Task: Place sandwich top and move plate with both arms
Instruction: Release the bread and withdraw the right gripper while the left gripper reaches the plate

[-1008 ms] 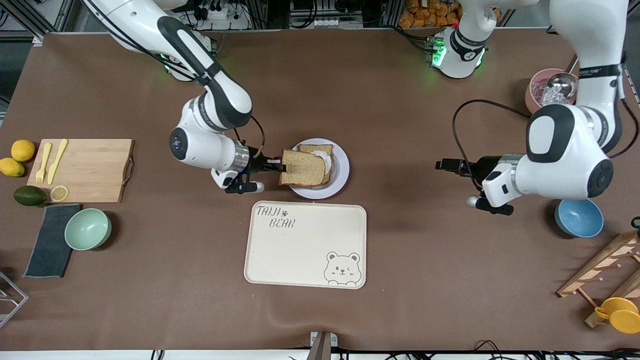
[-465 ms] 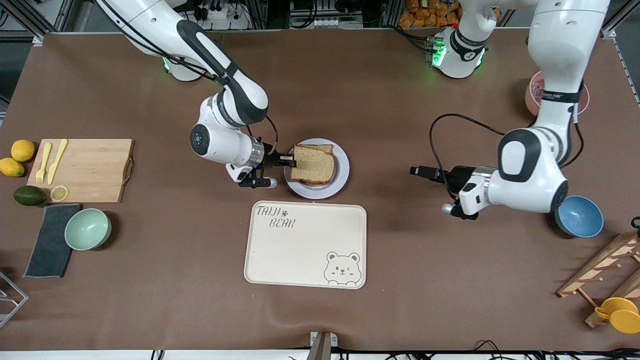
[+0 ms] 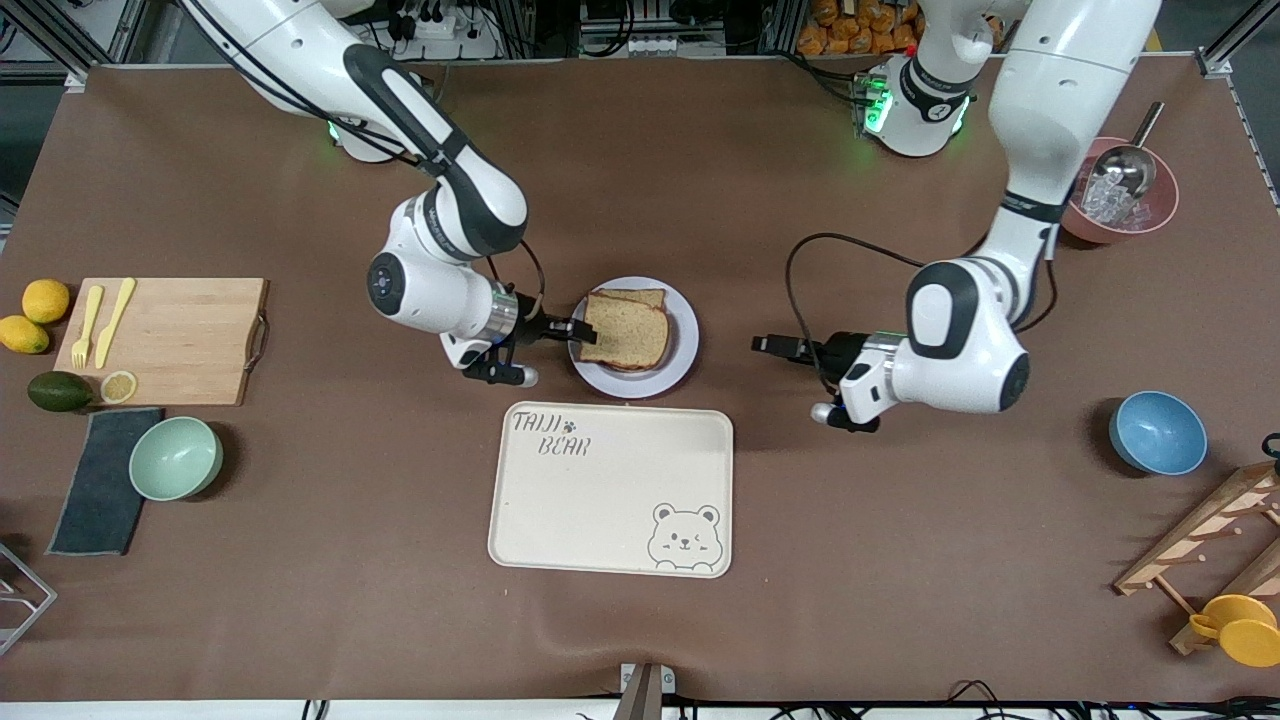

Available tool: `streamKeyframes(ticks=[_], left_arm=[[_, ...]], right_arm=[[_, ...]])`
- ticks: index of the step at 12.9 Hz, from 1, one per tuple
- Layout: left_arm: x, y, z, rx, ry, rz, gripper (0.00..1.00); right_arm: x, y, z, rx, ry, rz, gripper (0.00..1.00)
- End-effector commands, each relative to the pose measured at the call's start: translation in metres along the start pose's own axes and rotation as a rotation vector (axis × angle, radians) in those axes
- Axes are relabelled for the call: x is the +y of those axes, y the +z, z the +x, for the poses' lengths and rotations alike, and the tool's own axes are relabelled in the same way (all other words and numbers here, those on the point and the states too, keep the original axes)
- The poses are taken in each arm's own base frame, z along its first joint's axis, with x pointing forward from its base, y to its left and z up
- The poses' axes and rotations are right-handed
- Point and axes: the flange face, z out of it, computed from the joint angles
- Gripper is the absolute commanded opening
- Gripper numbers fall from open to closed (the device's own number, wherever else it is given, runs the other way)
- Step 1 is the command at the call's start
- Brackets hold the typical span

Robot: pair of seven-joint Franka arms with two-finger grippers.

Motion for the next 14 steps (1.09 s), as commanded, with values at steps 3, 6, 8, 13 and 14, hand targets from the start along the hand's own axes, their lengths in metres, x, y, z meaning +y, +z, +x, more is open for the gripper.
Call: streamKeyframes(ticks=[3, 6, 8, 13, 14], left_arm=[[0.013, 0.054, -0.008, 0.062, -0.002, -0.025, 1.0], [0.005, 0.074, -0.012, 0.035, 0.114, -0.019, 1.0], [-0.003, 0.087, -0.011, 0.031, 0.191, -0.042, 1.0], [-0.009, 0.106, -0.01, 0.029, 0.197, -0.08, 1.0], [-0.003, 0.117, -0.013, 0.018, 0.199, -0.087, 1.0]], right_arm=[[0.049, -0.062, 0.045, 0.046, 0.104, -0.003, 1.0], [0.12, -0.116, 0.077, -0.043, 0.151, 0.0, 1.0], [0.158, -0.158, 0.09, -0.002, 0.082, -0.098, 1.0], [0.211, -0.267, 0.102, -0.058, -0.033, -0.319, 1.0], [0.22, -0.29, 0.102, -0.075, -0.043, -0.322, 1.0]])
